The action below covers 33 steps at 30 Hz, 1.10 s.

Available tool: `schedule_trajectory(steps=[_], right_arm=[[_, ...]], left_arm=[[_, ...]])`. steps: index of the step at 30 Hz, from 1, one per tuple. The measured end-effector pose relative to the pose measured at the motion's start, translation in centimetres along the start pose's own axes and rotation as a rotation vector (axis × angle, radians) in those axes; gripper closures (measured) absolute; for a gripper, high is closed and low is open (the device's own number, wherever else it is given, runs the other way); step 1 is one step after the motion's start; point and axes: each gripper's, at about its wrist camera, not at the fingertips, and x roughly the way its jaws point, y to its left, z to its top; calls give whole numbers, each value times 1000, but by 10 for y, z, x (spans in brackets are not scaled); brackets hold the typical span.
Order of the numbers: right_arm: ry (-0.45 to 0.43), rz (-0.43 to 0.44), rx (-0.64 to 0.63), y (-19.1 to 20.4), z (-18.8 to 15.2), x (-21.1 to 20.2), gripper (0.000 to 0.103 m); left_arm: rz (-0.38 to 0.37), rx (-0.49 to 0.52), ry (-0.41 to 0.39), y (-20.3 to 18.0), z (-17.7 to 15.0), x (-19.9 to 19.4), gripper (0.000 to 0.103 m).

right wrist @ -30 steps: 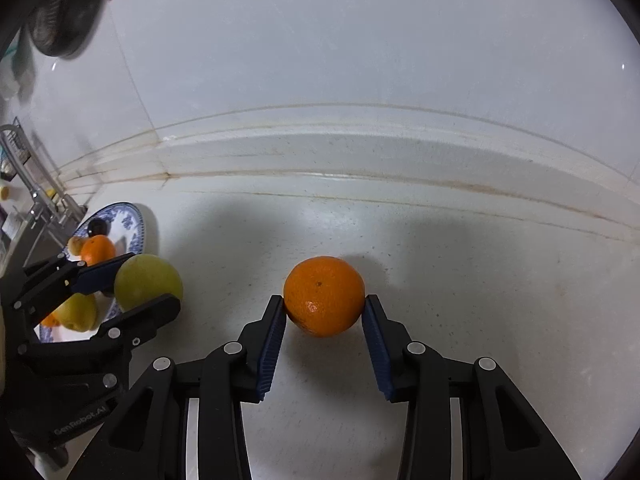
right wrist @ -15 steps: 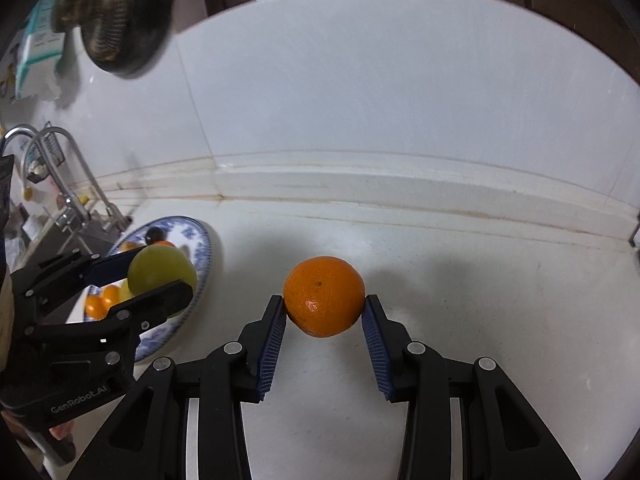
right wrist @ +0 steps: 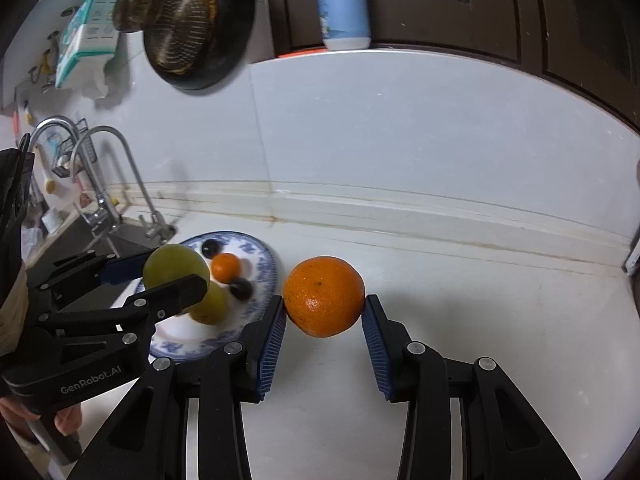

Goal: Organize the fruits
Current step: 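Carry both fruits onto the plate and open both tools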

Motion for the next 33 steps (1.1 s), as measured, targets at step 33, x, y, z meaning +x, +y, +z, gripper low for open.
schedule_trajectory(steps=[33], right_arm=[[65,163,-129,116,21,63,63]], left_arm=[[154,-43,10,112,-37,-26,55]])
